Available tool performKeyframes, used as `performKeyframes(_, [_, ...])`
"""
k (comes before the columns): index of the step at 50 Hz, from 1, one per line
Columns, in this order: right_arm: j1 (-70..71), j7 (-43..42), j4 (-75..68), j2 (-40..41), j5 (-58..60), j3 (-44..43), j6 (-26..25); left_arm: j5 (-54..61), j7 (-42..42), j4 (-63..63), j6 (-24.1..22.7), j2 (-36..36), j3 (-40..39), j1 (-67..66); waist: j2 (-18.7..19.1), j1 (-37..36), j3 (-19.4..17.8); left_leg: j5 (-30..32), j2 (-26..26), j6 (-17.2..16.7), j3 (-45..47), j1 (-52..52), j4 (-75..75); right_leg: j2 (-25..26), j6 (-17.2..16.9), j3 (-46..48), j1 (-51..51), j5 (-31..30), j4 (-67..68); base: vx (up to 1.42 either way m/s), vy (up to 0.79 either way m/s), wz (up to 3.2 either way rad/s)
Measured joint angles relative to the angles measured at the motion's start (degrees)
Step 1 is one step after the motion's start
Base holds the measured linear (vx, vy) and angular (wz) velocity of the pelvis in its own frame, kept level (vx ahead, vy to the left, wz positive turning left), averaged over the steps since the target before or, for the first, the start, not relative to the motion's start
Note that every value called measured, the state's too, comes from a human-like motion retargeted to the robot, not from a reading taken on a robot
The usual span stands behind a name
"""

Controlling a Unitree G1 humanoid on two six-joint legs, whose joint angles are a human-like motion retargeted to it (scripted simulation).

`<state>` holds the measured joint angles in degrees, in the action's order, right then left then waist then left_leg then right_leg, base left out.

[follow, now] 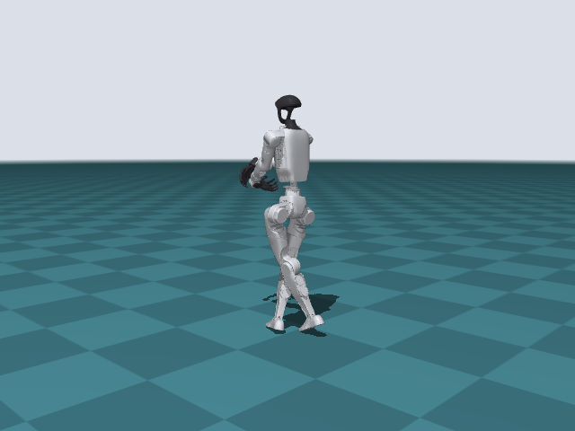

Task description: Dance

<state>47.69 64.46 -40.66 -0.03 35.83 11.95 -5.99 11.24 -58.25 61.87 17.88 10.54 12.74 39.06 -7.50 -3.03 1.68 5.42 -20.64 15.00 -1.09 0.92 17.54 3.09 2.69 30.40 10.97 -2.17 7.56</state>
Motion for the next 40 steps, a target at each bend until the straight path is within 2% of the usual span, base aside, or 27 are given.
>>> performKeyframes(2, [-1.97, -1.90, 1.69, 1.58, -4.42, -3.68, 2.34, 1.33, -2.27, -3.74, -2.80, -0.92, -2.27, -0.64, 1.01, 0.41, 0.25, -0.59, -0.09, 0.00, 1.05, 0.31, 1.96, 0.22, 0.47, -3.03, 0.54, 1.56, 2.45, 0.16, 0.22, -0.92])
performKeyframes(5, [-5.58, -5.05, 0.89, 6.25, -13.94, -10.88, 6.18, 0.70, -3.72, -2.32, -6.11, 0.59, -9.24, -1.83, 2.02, 1.40, 1.53, -2.12, 0.44, 0.00, 3.32, 1.52, 6.90, 0.15, 1.76, -5.33, 1.34, 5.19, 6.80, 0.20, 0.24, -0.69])
performKeyframes(10, [-12.75, -6.97, -5.09, 15.43, -35.40, -23.13, 15.52, -2.34, -9.18, 11.97, -5.97, 2.00, -27.53, -2.45, 3.74, 5.33, 4.13, -3.01, 0.24, 0.00, 4.99, 5.63, 19.50, -0.02, 2.48, -9.01, 3.07, 10.59, 15.63, 0.25, 0.21, -0.37])
performKeyframes(14, [-18.30, -0.05, -12.00, 17.18, -53.36, -35.90, 21.29, 0.24, -9.52, 23.36, -2.57, -3.57, -37.33, -5.41, 4.69, 8.18, 5.63, -3.93, -0.52, 0.00, 5.40, 8.56, 27.95, 0.40, 2.31, -11.48, 4.61, 13.58, 21.22, 0.14, 0.11, -0.21])
performKeyframes(19, [-24.59, 3.67, -22.91, 13.53, -71.79, -52.59, 21.24, 3.86, -1.86, 27.27, -3.19, -13.42, -50.00, -14.88, 5.88, 12.48, 6.67, -6.94, 0.25, 0.00, 6.32, 9.91, 33.11, 2.92, 1.96, -14.71, 6.37, 15.43, 25.19, 0.03, -0.02, -0.29])
performKeyframes(23, [-30.48, 2.55, -30.86, 6.94, -81.84, -66.23, 19.17, 9.19, 2.06, 26.59, -3.55, -22.39, -61.45, -23.11, 6.00, 15.61, 6.61, -8.17, 0.64, 0.00, 6.72, 10.75, 34.55, 3.98, 2.48, -15.45, 7.07, 14.97, 25.71, -0.11, -0.16, -0.20])
performKeyframes(28, [-41.60, -6.14, -38.09, -4.54, -85.31, -81.99, 14.38, 13.95, 7.25, 25.70, -3.16, -34.65, -73.99, -31.71, 6.16, 16.32, 6.66, -7.57, 1.43, 0.00, 7.31, 10.92, 32.44, 4.22, 3.66, -14.68, 6.63, 12.06, 23.47, -0.13, -0.15, -0.20])
performKeyframes(32, [-51.04, -16.31, -41.05, -13.78, -79.58, -94.00, 8.28, 12.50, 11.01, 25.14, -2.97, -44.24, -80.17, -36.62, 6.69, 15.89, 6.63, -6.34, 2.28, 0.00, 7.81, 9.11, 26.68, 4.33, 3.59, -14.84, 5.37, 9.32, 19.59, -0.11, -0.07, -0.19])
performKeyframes(35, [-57.44, -23.38, -42.38, -20.39, -71.93, -101.47, 2.90, 7.88, 10.46, 25.05, -1.52, -51.61, -82.89, -39.24, 7.27, 15.06, 7.18, -4.80, 2.27, 0.00, 8.17, 7.16, 19.96, 4.22, 2.55, -15.12, 4.19, 7.57, 15.46, -0.08, 0.06, -0.24])
performKeyframes(40, [-66.17, -29.74, -41.69, -29.31, -57.92, -111.81, -3.66, -1.22, 8.43, 26.28, -0.73, -63.74, -84.07, -41.12, 8.82, 13.01, 8.45, -0.20, 1.85, 0.00, 8.67, 3.72, 7.69, 4.84, 0.26, -16.64, 2.57, 4.70, 8.28, -0.06, 0.14, -0.21])
